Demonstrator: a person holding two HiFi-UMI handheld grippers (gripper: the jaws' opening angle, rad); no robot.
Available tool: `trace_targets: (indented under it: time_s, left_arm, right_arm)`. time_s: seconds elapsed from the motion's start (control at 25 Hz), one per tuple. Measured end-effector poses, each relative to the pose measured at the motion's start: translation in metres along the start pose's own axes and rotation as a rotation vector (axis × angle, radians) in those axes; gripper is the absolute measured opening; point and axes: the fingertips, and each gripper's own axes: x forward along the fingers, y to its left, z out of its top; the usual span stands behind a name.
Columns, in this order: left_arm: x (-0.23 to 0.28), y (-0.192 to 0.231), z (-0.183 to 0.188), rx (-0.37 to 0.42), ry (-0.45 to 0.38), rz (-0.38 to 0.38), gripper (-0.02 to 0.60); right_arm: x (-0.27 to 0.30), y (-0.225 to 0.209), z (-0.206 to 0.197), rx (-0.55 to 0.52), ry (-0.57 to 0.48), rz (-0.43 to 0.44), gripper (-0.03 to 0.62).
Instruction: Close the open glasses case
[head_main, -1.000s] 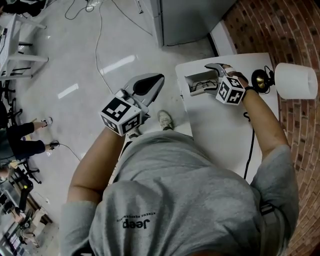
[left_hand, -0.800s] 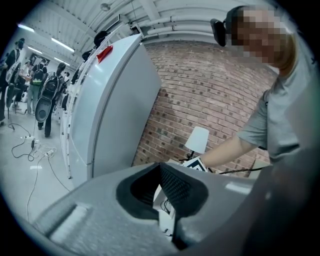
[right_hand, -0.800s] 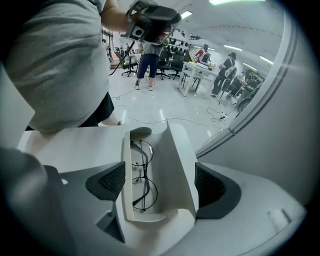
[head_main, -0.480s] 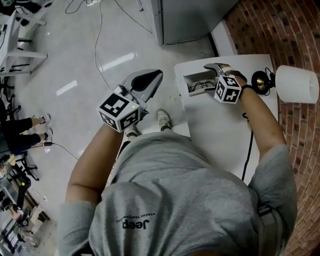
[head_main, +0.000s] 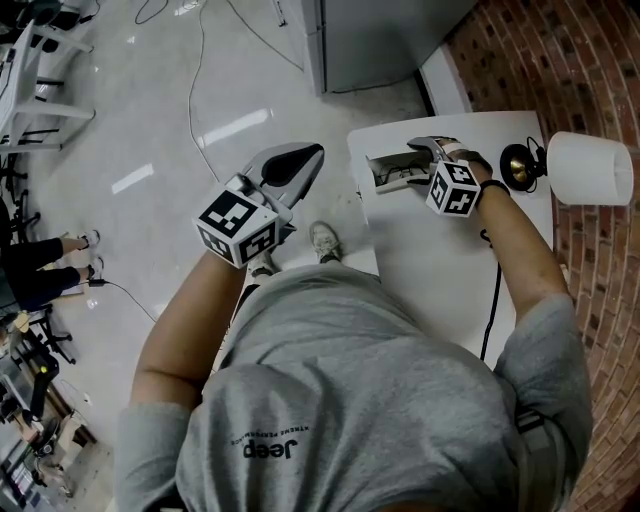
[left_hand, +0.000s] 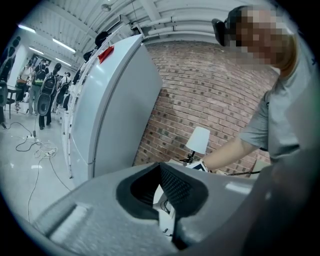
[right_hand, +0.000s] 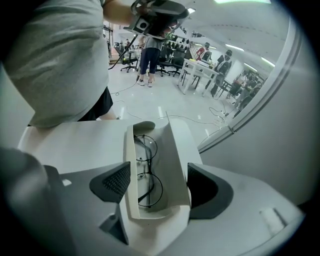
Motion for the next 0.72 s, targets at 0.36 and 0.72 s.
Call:
trace_targets:
  time_s: [0.36, 0.72]
  left_arm:
    - [-0.01, -0.002, -0.006, -0.005, 0.01, 0.001, -0.003]
    - [-0.015, -0.006, -0.007, -0.004, 0.007, -0.006, -0.003]
  right_arm:
    - [-0.006, 0.009, 0.0, 0.019, -0.011, -0.137, 0.291]
    - [-0.003, 0.049, -0.008, 0.036, 0.025, -0.108, 0.266]
